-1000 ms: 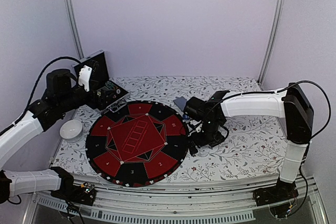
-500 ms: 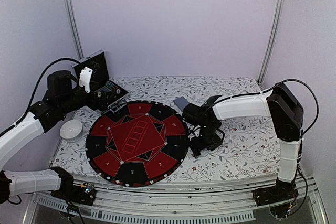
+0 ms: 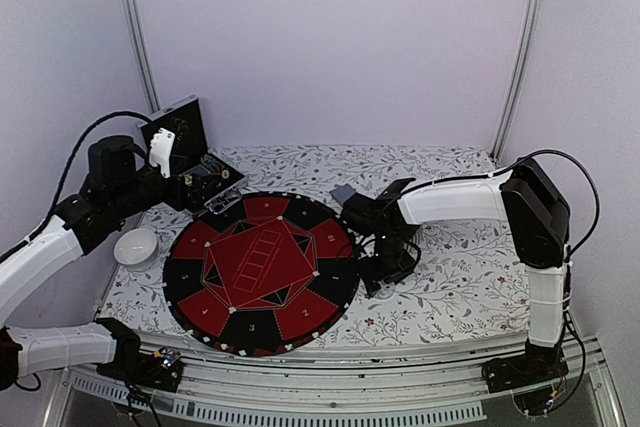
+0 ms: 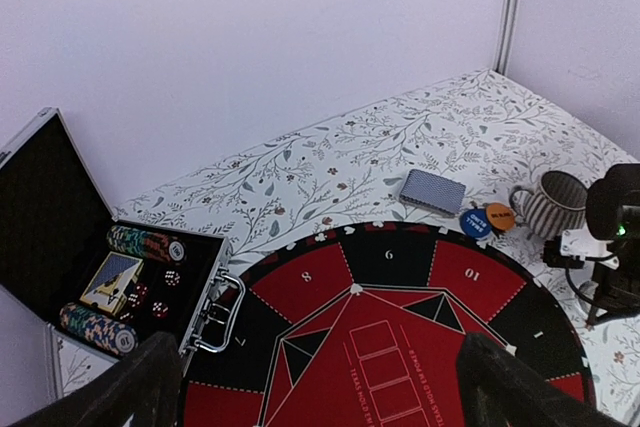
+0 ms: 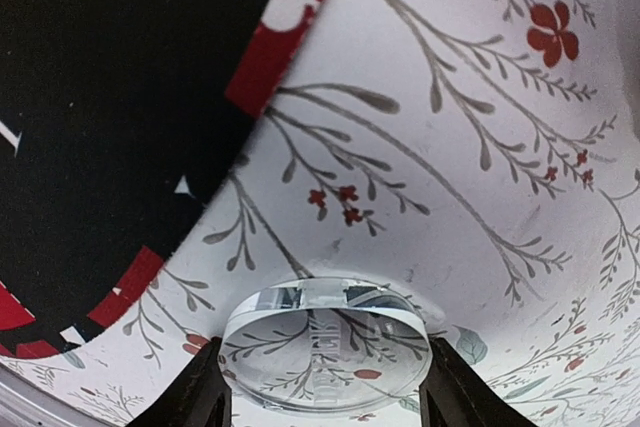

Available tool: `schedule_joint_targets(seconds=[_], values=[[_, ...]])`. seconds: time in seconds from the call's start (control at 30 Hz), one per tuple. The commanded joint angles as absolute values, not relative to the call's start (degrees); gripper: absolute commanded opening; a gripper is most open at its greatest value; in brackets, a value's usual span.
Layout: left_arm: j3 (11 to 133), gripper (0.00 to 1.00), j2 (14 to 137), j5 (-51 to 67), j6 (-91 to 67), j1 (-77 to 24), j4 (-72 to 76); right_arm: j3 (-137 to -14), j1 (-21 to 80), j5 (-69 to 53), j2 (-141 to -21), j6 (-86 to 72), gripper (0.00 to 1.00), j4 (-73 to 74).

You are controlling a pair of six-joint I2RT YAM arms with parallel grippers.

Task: Distribute texas hold em gaming equipment
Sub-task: Pick up the dealer button from the center of the board, then place the dealer button at position 10.

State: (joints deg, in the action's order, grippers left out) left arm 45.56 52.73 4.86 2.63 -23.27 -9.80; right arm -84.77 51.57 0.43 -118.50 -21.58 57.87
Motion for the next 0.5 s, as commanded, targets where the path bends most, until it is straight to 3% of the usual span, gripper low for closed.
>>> schedule_joint_targets(seconds=[0.0, 0.13, 0.47], values=[[44.5, 0.98, 51.9, 5.1, 3.4, -23.7, -8.5, -84.7, 51.4, 2.9, -119.7, -22.0, 0.45, 60.1], [44.4, 0.98, 51.8, 5.2, 3.4, -23.7, -8.4, -88.2, 52.7, 3.0, -118.6, -21.8, 0.38, 64.0], [44.3, 0.98, 51.6, 5.6, 3.5, -23.7, -8.3, -111.9, 54.7, 2.5, -125.8, -11.1, 0.38, 62.2]])
